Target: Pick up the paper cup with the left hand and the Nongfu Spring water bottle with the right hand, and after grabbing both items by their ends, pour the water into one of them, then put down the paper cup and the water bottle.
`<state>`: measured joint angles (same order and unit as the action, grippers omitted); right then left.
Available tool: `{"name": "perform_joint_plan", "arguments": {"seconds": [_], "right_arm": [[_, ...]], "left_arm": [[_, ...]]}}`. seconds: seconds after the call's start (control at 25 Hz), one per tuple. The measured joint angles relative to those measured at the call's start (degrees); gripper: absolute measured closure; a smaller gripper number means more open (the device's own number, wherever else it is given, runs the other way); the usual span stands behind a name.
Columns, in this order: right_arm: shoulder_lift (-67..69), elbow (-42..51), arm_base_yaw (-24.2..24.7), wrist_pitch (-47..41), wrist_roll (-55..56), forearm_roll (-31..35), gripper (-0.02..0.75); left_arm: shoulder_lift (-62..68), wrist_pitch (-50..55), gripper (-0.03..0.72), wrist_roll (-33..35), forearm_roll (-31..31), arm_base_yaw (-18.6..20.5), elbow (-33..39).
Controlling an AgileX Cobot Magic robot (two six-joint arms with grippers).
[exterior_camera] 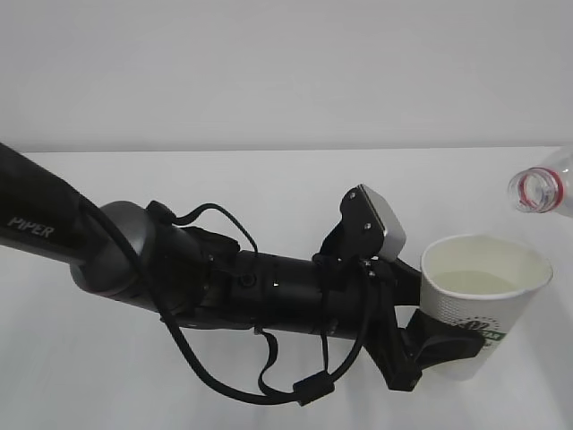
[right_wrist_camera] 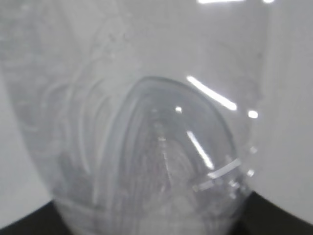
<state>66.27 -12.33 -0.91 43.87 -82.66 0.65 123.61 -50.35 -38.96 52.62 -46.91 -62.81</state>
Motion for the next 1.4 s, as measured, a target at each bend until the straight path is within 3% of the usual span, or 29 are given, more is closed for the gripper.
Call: {"name": "perform_joint_plan", "arguments": {"seconds": [0.6,1.4], "right_arm": [[0.0,0.0,0.0,0.0,12.63,0.44,0.36],[0.0,0.0,0.0,0.0,50.9,0.57,0.36]], "left_arm": [[0.0,0.0,0.207,0.0,0.0,0.0,0.0],[0.0,0.0,0.207,0.0,0.0,0.0,0.0]]}}
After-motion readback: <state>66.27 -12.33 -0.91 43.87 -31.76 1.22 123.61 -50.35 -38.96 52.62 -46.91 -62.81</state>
